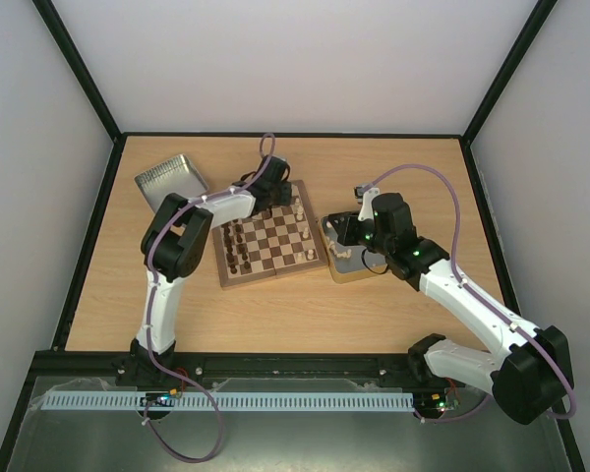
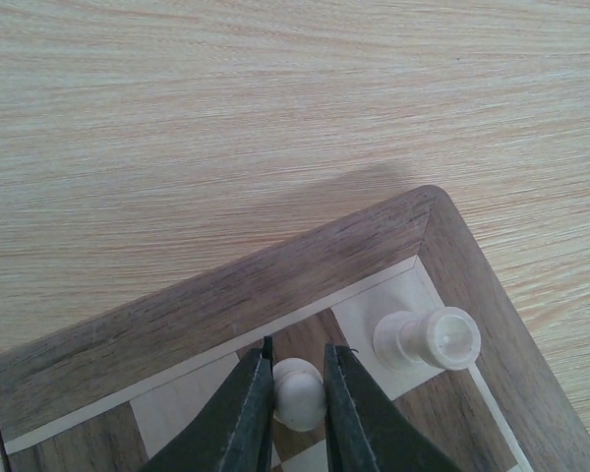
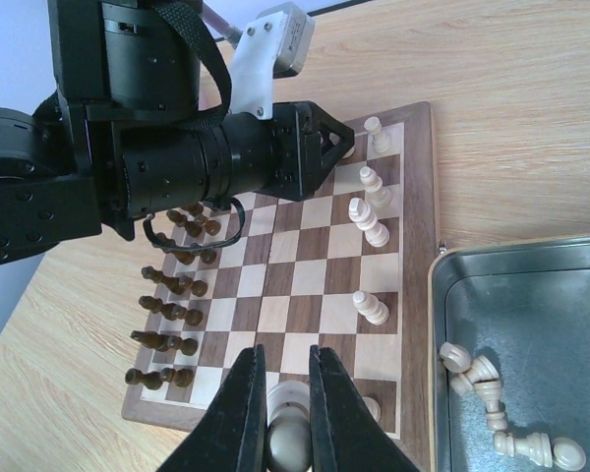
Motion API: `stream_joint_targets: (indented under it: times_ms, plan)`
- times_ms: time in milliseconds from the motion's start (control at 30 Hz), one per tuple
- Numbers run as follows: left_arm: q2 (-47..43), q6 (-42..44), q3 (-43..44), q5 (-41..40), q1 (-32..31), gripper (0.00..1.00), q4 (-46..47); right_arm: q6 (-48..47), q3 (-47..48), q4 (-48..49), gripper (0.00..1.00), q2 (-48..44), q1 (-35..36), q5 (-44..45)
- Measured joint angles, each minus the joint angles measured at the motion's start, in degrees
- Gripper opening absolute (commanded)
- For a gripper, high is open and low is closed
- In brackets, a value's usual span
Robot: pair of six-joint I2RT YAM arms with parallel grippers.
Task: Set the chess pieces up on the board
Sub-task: Place the chess piece on the chessboard.
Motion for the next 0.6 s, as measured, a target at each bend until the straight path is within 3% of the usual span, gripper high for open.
stream_joint_targets:
  times_ms: [133, 433, 600]
  plan:
    - [0.0, -0.2, 0.0, 0.9, 0.5, 0.20, 0.0, 0.0, 0.0, 0.0, 0.02, 0.0, 0.0, 0.0]
    - [-0.2, -0.5, 0.0, 3.5, 1.2, 0.40, -0.7, 0.9, 0.2, -0.2, 0.02, 0.5, 0.0, 0.1]
    - [-3.3, -0.9, -1.2, 5.2, 1.7, 0.44, -1.6, 1.6, 2.9, -2.1, 0.02, 3.8, 0.0, 0.3]
